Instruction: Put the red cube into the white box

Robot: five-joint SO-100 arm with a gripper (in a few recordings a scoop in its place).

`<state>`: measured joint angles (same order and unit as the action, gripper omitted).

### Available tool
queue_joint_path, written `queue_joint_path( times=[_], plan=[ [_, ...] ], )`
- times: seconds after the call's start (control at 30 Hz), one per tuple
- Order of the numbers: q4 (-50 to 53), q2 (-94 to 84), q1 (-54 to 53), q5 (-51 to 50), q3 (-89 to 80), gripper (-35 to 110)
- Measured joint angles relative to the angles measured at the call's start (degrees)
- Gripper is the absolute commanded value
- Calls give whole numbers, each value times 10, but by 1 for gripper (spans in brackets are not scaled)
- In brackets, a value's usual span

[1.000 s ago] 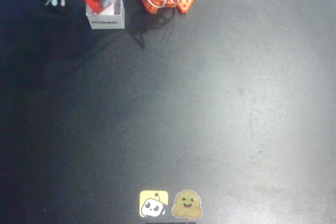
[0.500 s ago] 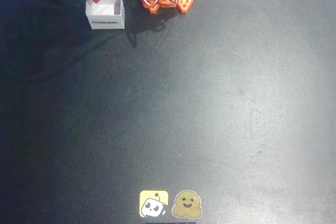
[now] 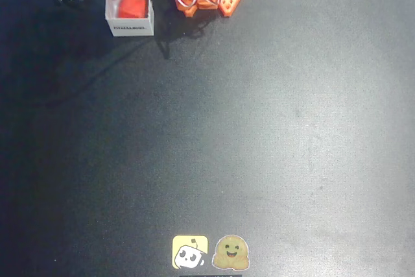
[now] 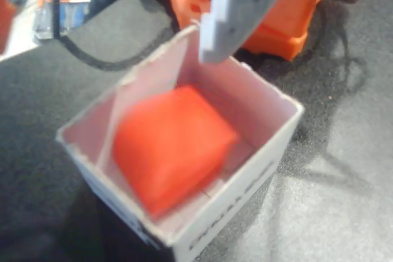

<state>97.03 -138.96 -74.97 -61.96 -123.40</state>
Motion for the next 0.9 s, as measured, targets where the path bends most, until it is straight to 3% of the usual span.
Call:
queue_joint_path(
  times=[0.1,0.33,0.5,0.7,0.9],
  plan=[
    [-4,0,7,8,0,0],
    [-29,1,91,15,11,0],
    [-85,1,294,-2,13,0],
    [-169,29,593,-101,4,0],
    [-254,31,750,-216,-48,0]
  ],
)
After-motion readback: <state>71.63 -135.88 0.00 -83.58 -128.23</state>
